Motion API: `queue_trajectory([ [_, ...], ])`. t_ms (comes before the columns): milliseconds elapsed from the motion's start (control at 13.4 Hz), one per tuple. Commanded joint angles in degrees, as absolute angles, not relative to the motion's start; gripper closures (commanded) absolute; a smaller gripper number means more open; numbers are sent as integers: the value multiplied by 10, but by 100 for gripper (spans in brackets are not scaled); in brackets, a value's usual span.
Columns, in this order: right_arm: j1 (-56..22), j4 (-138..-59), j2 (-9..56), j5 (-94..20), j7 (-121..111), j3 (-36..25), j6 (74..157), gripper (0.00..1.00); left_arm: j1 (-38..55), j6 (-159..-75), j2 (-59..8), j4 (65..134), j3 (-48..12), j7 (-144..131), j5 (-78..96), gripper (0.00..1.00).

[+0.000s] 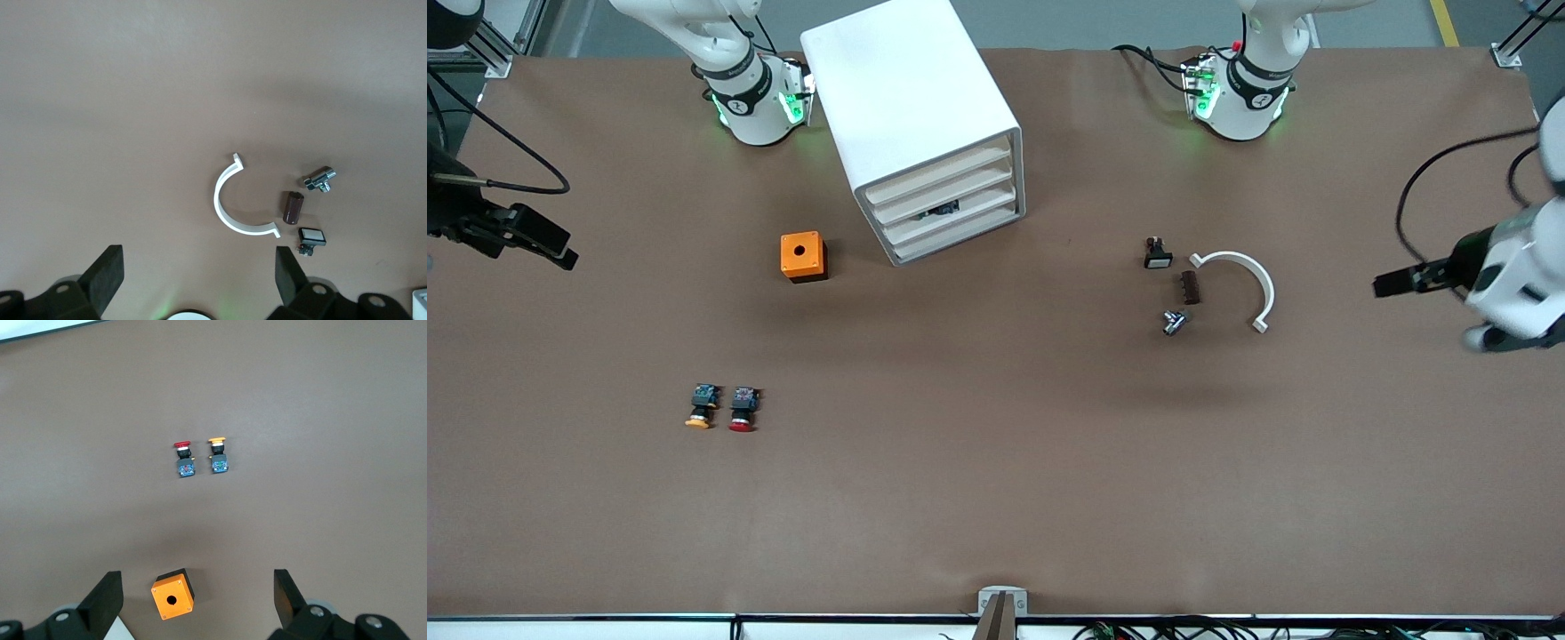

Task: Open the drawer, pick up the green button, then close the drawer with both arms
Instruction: 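Reach the left gripper toward the drawer of the white cabinet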

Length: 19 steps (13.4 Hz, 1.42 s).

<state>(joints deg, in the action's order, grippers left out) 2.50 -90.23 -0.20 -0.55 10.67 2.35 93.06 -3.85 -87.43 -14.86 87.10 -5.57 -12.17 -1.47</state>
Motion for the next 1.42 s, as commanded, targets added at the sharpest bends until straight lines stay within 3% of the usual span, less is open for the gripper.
queue_trajectory([
  [0,35,-909,-14,4,113,31,925,0,3,-867,-202,833,-57,-221,-7,0],
  [674,44,-908,-12,4,106,31,924,0,123,-895,-338,808,-57,-707,130,0],
  [1048,54,-909,-9,3,105,31,923,0,139,-888,-375,816,-57,-873,335,1],
  [1348,54,-912,-7,3,105,31,925,0,215,-886,-430,814,-57,-1073,438,2],
])
